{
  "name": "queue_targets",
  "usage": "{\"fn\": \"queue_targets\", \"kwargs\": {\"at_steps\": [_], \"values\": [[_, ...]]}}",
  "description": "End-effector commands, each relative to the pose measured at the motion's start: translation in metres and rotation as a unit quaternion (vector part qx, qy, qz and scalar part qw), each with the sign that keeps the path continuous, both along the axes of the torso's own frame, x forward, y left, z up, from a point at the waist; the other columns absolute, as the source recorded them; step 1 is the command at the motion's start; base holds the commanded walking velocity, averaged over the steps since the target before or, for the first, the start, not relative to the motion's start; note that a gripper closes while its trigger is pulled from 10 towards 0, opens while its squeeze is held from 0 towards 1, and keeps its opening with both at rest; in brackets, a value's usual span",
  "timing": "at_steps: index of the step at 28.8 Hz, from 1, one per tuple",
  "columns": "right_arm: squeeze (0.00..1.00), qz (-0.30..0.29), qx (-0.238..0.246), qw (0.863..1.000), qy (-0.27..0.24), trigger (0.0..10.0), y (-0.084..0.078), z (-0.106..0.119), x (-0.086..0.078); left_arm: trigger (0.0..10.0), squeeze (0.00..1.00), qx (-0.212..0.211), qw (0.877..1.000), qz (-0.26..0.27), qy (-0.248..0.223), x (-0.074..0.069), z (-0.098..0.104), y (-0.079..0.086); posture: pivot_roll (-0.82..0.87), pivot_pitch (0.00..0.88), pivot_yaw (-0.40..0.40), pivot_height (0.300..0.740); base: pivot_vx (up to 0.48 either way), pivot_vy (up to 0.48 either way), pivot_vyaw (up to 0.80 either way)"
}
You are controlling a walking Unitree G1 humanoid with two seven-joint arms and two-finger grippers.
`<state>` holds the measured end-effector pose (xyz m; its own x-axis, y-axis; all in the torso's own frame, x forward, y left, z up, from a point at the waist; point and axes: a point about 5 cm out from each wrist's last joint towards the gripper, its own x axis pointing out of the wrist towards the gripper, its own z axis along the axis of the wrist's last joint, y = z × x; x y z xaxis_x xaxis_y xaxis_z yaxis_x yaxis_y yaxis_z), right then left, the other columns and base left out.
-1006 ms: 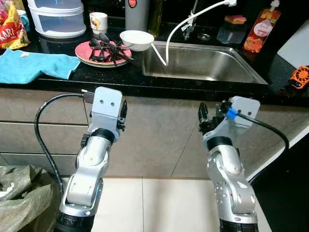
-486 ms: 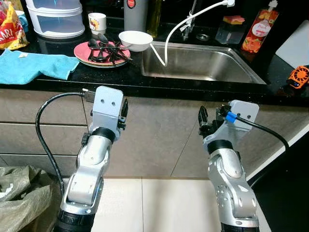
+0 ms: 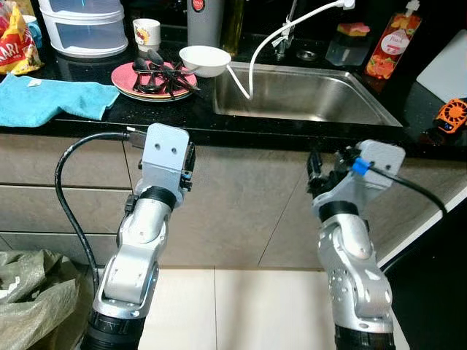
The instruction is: Kitchen organization
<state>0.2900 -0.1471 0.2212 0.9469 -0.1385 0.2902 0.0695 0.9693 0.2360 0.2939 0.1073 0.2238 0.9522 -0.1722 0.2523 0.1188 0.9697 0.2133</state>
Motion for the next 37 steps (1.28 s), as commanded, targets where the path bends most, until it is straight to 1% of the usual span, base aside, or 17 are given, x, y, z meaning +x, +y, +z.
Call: {"fn": "queue_targets", "kwargs": {"at_steps": [1,7,23,31,37], "values": [[0.0,-0.01,0.002,1.0,-0.013,10.0,-0.004,0.005,-0.003,10.0,0.0,0.007,1.0,-0.007,-0.016,-0.002,0.006,-0.004,0.17,0.023,-0.077,0.74,0.0,0.0,0.0],[0.0,-0.011,-0.002,1.0,-0.018,10.0,-0.004,0.008,-0.002,10.0,0.0,0.009,0.999,-0.009,-0.03,0.0,0.012,-0.004,0.18,0.016,-0.078,0.74,0.0,0.0,0.0],[0.0,-0.005,-0.003,1.0,-0.013,10.0,-0.002,0.006,-0.001,10.0,0.0,0.015,0.999,-0.019,-0.033,-0.002,0.013,-0.005,0.18,0.012,-0.081,0.74,0.0,0.0,0.0],[0.0,-0.006,-0.002,1.0,-0.007,10.0,-0.002,0.004,-0.001,10.0,0.0,0.014,0.999,-0.023,-0.037,-0.004,0.015,-0.008,0.18,0.017,-0.079,0.74,0.0,0.0,0.0],[0.0,-0.007,-0.002,1.0,-0.006,10.0,-0.002,0.004,-0.001,10.0,0.0,0.025,0.999,-0.012,-0.045,-0.004,0.016,-0.008,0.18,0.022,-0.077,0.74,0.0,0.0,0.0]]}}
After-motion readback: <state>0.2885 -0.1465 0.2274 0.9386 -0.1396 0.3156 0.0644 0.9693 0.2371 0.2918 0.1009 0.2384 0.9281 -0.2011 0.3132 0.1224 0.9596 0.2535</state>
